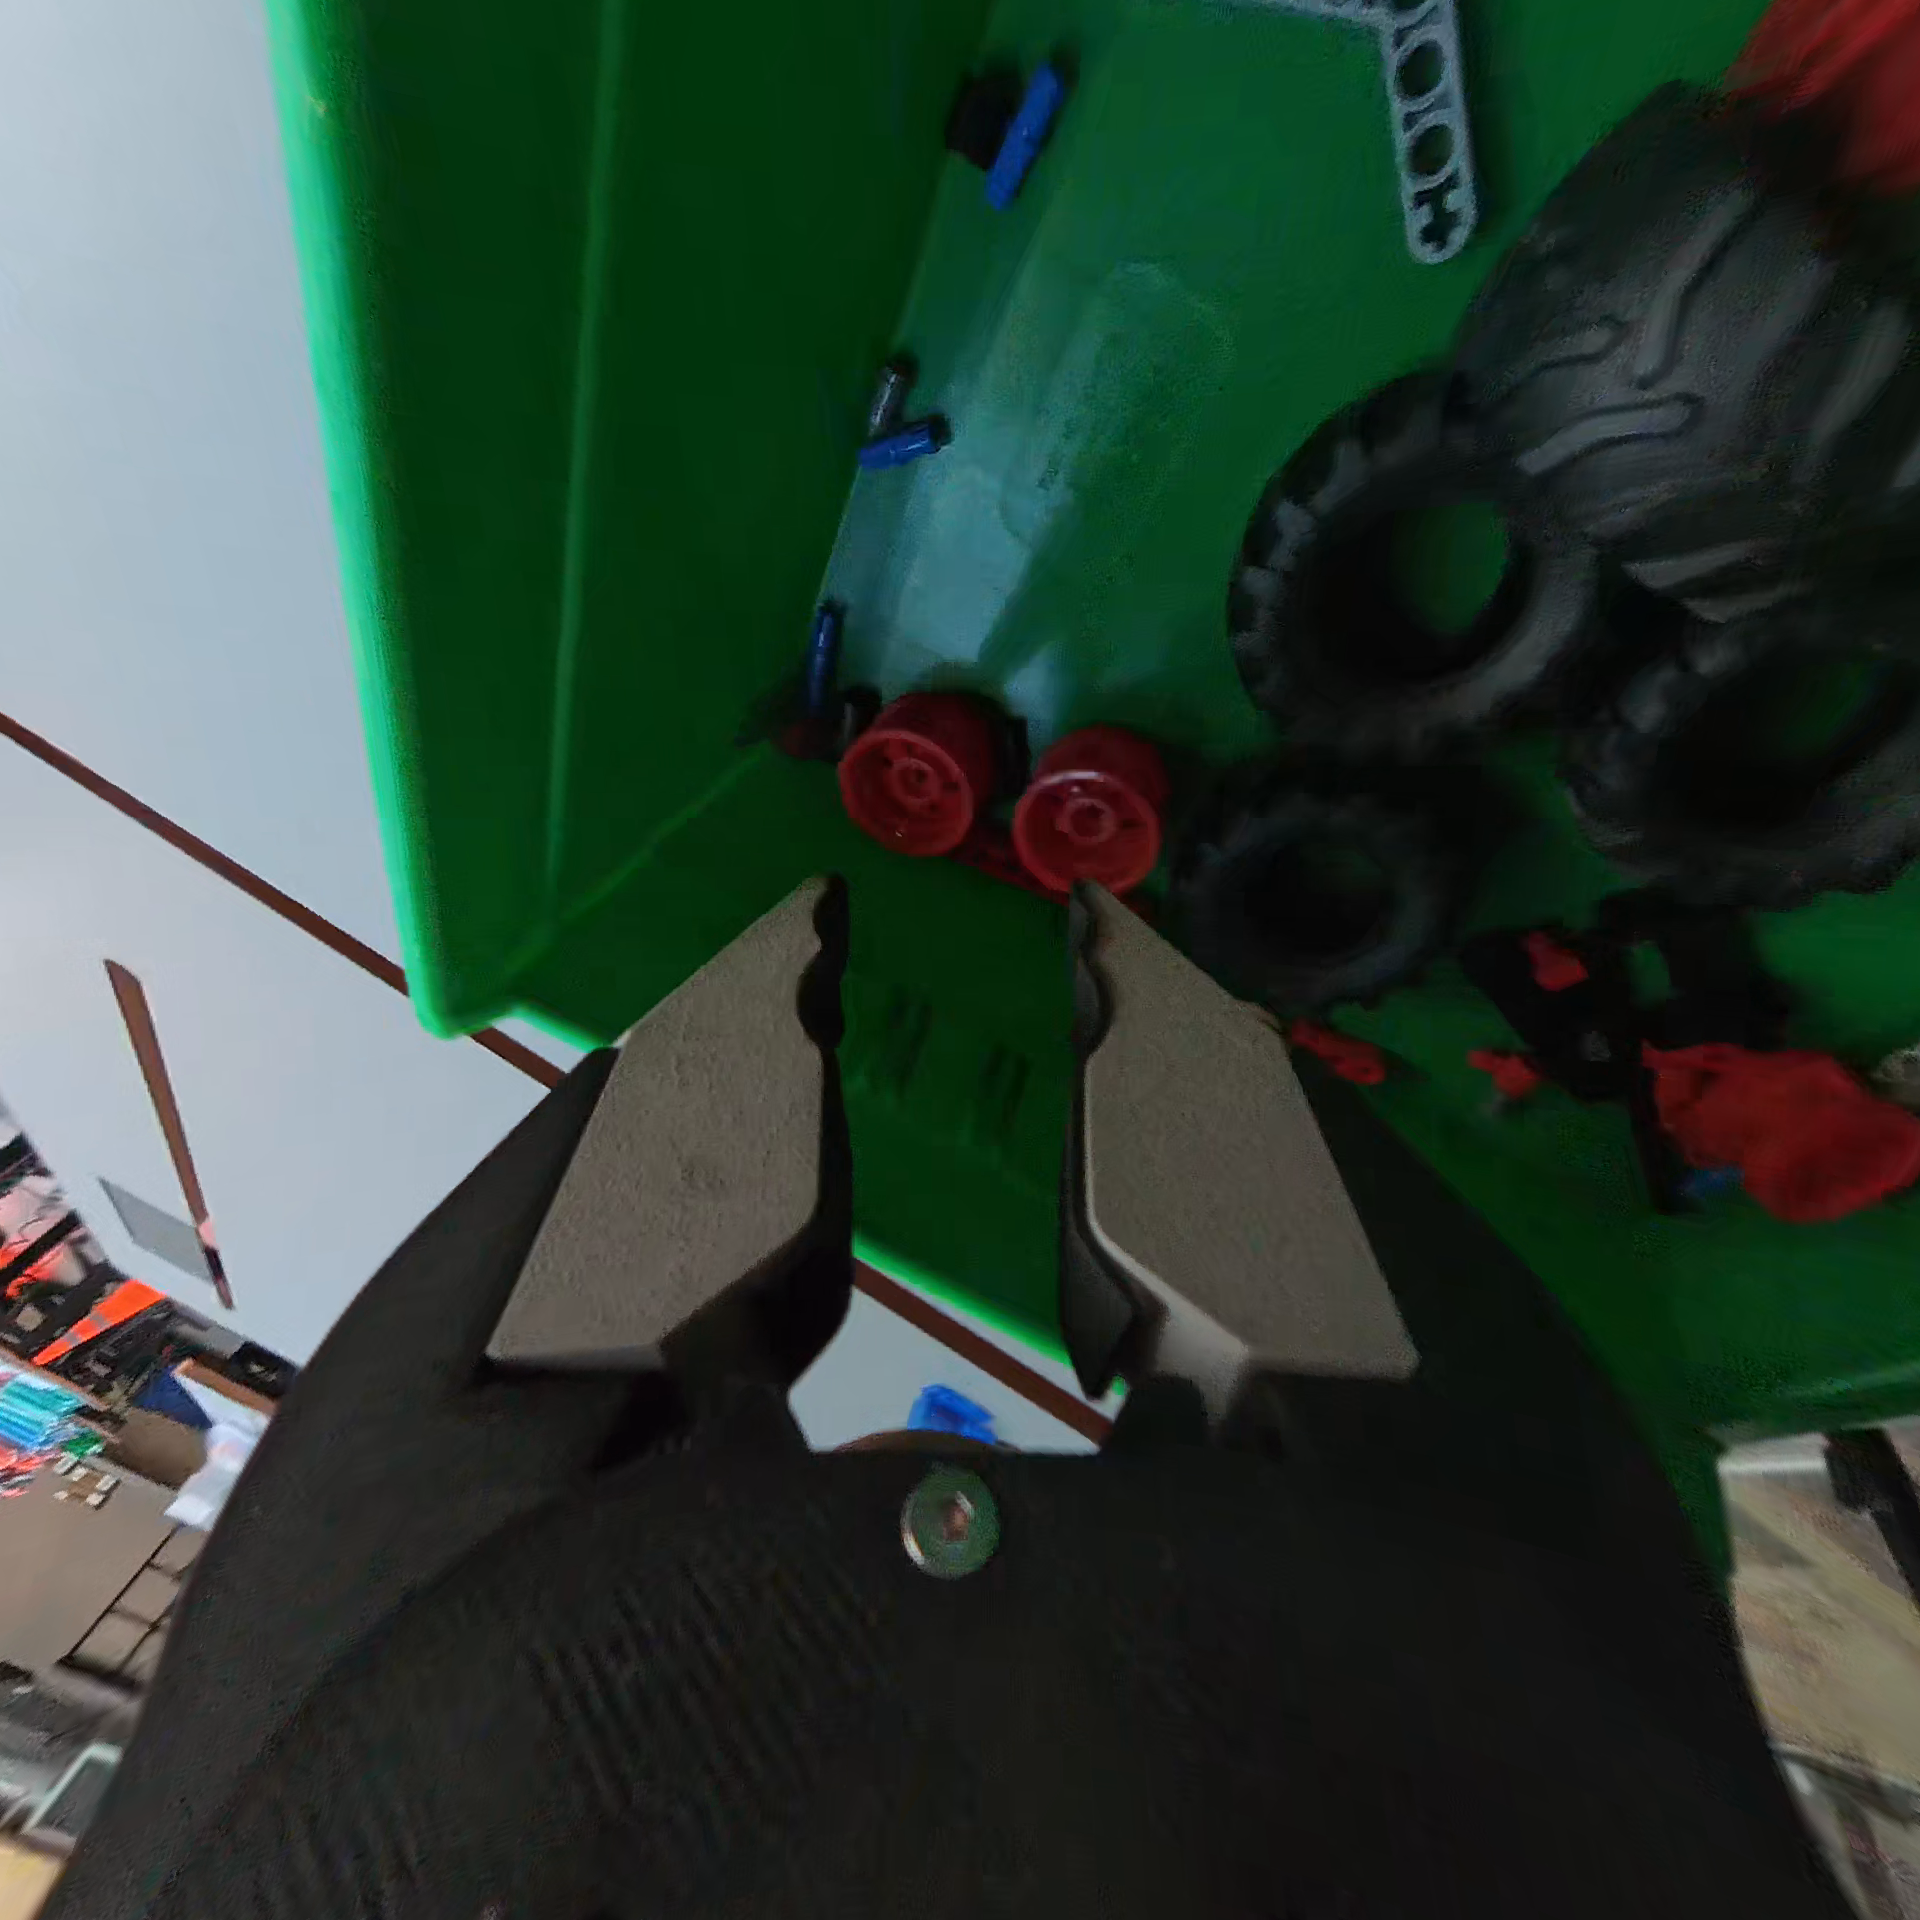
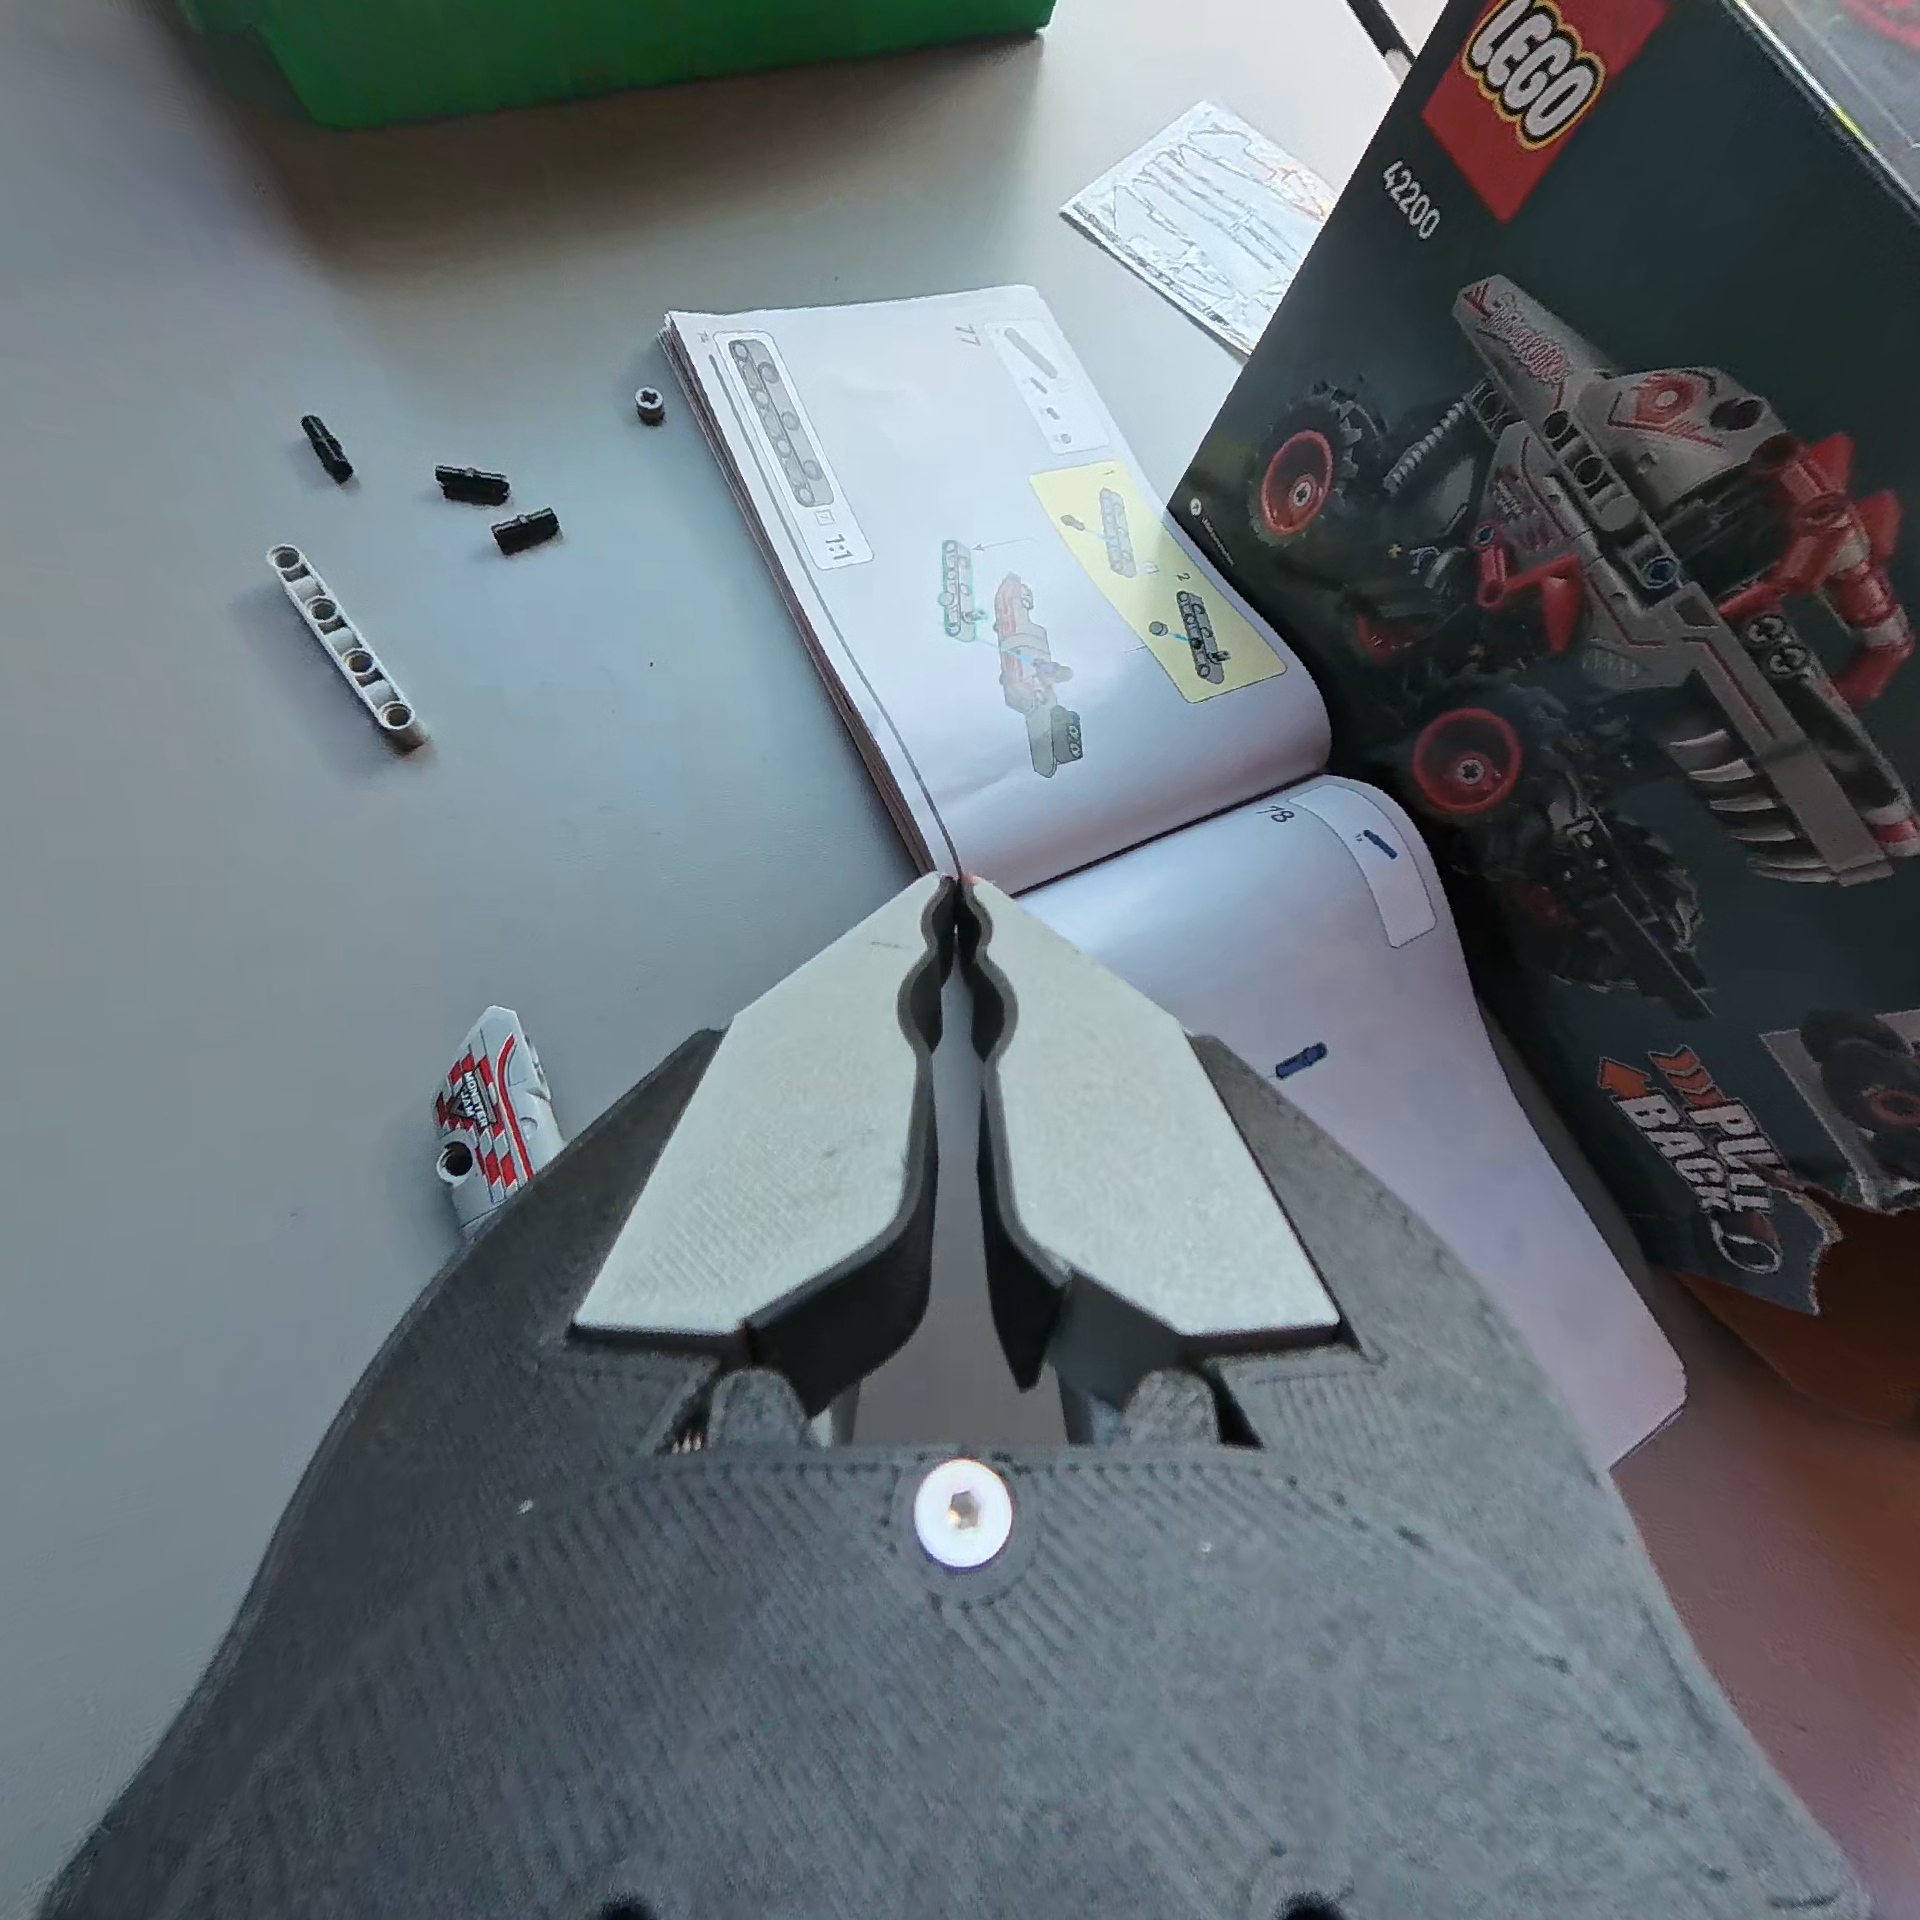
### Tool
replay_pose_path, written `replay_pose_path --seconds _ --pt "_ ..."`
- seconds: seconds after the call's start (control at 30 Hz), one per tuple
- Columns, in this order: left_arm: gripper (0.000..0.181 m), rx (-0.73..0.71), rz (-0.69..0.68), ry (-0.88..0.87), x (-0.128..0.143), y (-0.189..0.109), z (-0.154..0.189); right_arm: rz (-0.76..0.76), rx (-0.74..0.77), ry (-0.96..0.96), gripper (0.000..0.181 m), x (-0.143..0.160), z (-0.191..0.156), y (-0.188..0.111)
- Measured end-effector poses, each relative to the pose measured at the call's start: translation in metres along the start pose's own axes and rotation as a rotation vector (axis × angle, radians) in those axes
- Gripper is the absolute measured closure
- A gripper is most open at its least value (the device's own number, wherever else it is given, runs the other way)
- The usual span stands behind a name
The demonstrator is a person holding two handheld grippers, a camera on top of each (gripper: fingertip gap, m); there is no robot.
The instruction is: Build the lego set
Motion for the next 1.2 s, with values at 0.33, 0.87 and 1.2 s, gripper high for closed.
replay_pose_path --seconds 0.33,0.87,1.2 --pt "0.165 0.033 -0.166 0.101 -0.016 0.038 -0.007 0.005 -0.011 -0.015 0.181 -0.001 -0.002 -0.003" --pt "0.165 -0.029 -0.024 0.152 -0.001 0.017 0.006 -0.018 -0.047 -0.044 0.181 -0.001 -0.01 0.002" --pt "0.164 0.134 0.053 0.018 -0.02 0.013 0.003 -0.028 -0.04 -0.045 0.181 0.001 -0.009 0.001"
Point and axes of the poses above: each gripper's, where its closed fingertips meet, y out along the fingers, x out of its underside, z = x × y across the jaws, the point moved 7 cm from there along -y, back along the fingers, and after that the axes turned 6 degrees about -y, right-handed, at the moved point
